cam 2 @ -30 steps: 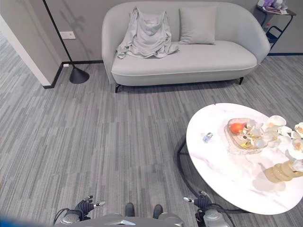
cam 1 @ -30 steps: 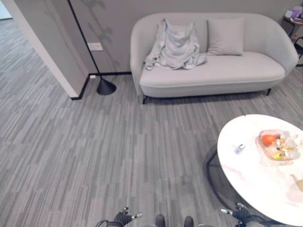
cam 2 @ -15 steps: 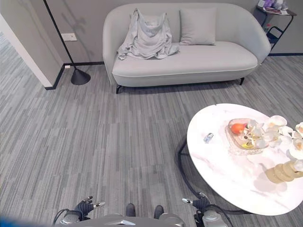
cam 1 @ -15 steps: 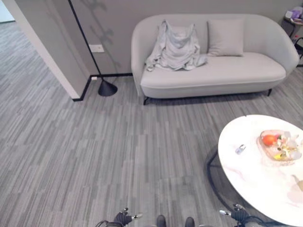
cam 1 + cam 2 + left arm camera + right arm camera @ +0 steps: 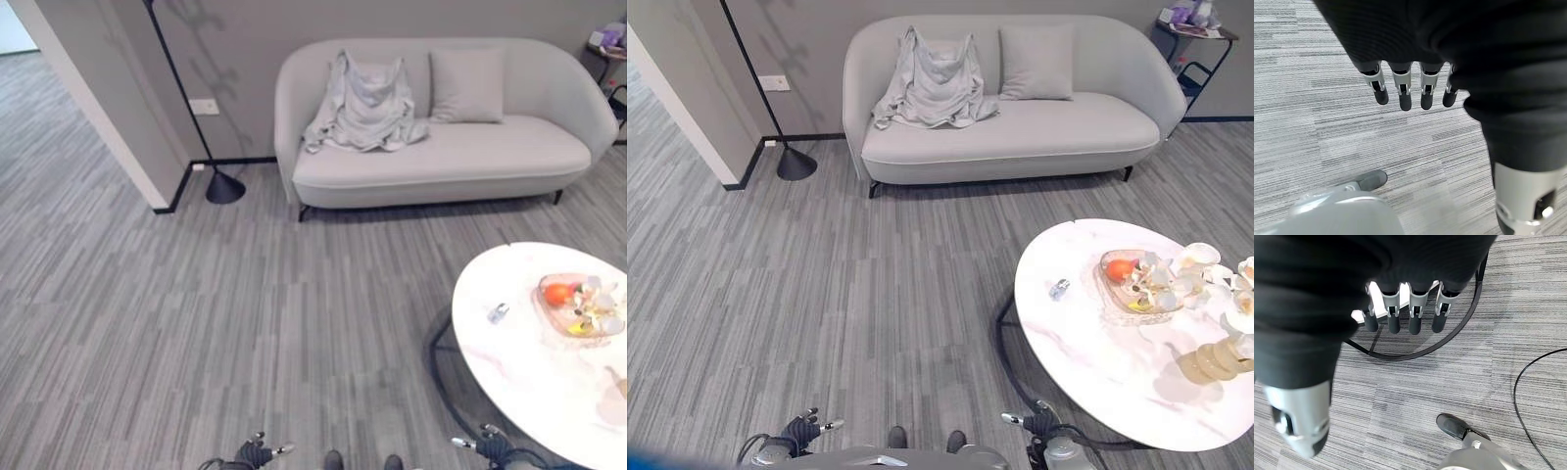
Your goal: Hang the clothes on the sofa on the clothes rack.
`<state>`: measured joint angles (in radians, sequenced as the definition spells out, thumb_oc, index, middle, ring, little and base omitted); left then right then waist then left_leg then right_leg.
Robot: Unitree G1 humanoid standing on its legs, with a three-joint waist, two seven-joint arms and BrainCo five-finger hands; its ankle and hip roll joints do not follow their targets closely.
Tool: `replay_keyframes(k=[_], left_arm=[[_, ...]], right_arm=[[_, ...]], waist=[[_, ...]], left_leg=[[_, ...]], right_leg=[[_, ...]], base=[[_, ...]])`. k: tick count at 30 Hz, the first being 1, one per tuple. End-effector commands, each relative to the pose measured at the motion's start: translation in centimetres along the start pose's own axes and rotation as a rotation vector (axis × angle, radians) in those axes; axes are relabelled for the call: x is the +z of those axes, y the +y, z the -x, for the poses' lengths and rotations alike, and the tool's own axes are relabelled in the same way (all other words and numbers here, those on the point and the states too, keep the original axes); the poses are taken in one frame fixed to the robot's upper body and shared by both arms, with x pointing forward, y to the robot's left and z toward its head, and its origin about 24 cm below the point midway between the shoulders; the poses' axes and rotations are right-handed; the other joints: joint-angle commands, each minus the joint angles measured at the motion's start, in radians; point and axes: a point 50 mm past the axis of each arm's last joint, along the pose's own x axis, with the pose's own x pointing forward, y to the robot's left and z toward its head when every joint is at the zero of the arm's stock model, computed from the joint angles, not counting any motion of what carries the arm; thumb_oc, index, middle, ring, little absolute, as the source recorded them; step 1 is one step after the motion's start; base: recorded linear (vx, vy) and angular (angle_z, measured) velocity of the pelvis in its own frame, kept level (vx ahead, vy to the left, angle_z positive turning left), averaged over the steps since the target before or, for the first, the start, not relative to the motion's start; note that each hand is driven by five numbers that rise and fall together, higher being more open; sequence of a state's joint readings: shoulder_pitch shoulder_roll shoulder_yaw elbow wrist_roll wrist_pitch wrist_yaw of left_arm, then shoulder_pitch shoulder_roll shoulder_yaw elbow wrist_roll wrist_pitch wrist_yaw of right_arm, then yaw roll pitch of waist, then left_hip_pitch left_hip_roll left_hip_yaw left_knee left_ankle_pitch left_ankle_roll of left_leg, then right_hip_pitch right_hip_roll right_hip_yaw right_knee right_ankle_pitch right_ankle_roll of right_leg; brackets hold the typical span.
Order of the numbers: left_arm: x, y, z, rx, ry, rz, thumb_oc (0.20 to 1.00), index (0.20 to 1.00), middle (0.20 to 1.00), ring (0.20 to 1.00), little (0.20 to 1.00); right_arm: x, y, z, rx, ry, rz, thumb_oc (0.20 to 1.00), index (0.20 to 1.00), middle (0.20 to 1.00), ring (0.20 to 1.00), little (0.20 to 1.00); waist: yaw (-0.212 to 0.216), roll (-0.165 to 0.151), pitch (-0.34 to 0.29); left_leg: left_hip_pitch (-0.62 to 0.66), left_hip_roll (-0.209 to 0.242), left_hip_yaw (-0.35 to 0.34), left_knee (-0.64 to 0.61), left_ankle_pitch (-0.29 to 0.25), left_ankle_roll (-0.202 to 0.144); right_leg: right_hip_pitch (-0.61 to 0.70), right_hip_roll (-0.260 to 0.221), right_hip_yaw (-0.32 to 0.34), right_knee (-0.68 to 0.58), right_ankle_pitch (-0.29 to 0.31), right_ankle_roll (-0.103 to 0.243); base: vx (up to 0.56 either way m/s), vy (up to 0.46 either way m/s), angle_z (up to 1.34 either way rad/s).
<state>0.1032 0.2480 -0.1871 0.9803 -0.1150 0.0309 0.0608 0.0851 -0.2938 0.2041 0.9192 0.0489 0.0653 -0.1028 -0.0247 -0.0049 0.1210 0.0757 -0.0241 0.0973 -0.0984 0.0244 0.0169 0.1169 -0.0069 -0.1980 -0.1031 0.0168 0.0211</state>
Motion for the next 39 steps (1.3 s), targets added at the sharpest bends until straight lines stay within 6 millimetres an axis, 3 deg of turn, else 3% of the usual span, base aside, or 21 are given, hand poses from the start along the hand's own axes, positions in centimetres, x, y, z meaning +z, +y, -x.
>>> replay_keyframes(k=[1, 21, 28, 31, 35, 38, 39], left_arm=[[2.4, 0.4, -0.6, 0.015, -0.061, -0.016, 1.000, 1.000, 1.000, 1.000, 1.000], [2.3, 0.8, -0.6, 0.027, -0.059, -0.015, 1.000, 1.000, 1.000, 1.000, 1.000], [2.9, 1.2, -0.7, 0.043, -0.073, -0.014, 1.000, 1.000, 1.000, 1.000, 1.000], [4.6, 2.4, -0.6, 0.072, -0.137, 0.033, 1.000, 1.000, 1.000, 1.000, 1.000], [5.0, 2.7, -0.7, 0.084, -0.146, 0.059, 1.000, 1.000, 1.000, 1.000, 1.000], [6.0, 2.5, -0.7, 0.075, -0.176, 0.033, 1.000, 1.000, 1.000, 1.000, 1.000], [7.3, 2.6, -0.8, 0.081, -0.213, 0.024, 1.000, 1.000, 1.000, 1.000, 1.000]], right_arm=[[1.5, -1.3, -0.4, -0.041, -0.033, -0.038, 1.000, 1.000, 1.000, 1.000, 1.000], [1.1, -1.2, -0.4, -0.038, -0.017, -0.043, 1.000, 1.000, 1.000, 1.000, 1.000], [2.4, -1.6, -0.6, -0.047, -0.047, -0.030, 1.000, 1.000, 1.000, 1.000, 1.000], [4.1, -2.1, -0.8, -0.061, -0.100, -0.042, 1.000, 1.000, 1.000, 1.000, 1.000], [4.3, -2.1, -0.7, -0.066, -0.109, -0.060, 1.000, 1.000, 1.000, 1.000, 1.000], [4.2, -2.3, -0.7, -0.078, -0.110, -0.068, 1.000, 1.000, 1.000, 1.000, 1.000], [3.9, -2.4, -0.7, -0.082, -0.097, -0.069, 1.000, 1.000, 1.000, 1.000, 1.000]], waist=[[0.015, 0.011, 0.017], [0.022, 0.010, 0.023], [0.036, 0.004, 0.041], [0.042, 0.008, 0.074], [0.021, 0.017, 0.100], [0.006, 0.013, 0.109], [-0.018, 0.002, 0.120]], left_leg=[[0.052, 0.047, 0.043, 0.011, -0.054, -0.091], [0.045, 0.041, 0.040, 0.011, -0.059, -0.084], [-0.003, 0.022, 0.035, 0.029, -0.061, -0.065], [-0.068, 0.001, 0.043, 0.113, -0.110, -0.023], [-0.055, 0.002, 0.034, 0.126, -0.131, -0.014], [-0.031, 0.001, 0.023, 0.109, -0.143, -0.022], [0.008, -0.003, -0.003, 0.086, -0.167, -0.037]], right_leg=[[-0.035, -0.129, -0.012, 0.016, 0.020, 0.194], [-0.046, -0.134, -0.012, 0.016, 0.030, 0.200], [-0.082, -0.154, -0.007, 0.016, 0.049, 0.209], [-0.203, -0.220, -0.004, 0.229, 0.042, 0.208], [-0.314, -0.234, 0.009, 0.391, 0.061, 0.176], [-0.343, -0.218, 0.000, 0.322, 0.057, 0.174], [-0.400, -0.203, 0.010, 0.158, 0.110, 0.207]], base=[[0.00, 0.000, 0.00], [0.00, 0.002, 0.00], [-0.02, 0.065, -0.01], [-0.03, 0.202, -0.07], [0.13, 0.103, -0.10], [0.24, -0.043, 0.06], [0.40, -0.118, 0.11]])
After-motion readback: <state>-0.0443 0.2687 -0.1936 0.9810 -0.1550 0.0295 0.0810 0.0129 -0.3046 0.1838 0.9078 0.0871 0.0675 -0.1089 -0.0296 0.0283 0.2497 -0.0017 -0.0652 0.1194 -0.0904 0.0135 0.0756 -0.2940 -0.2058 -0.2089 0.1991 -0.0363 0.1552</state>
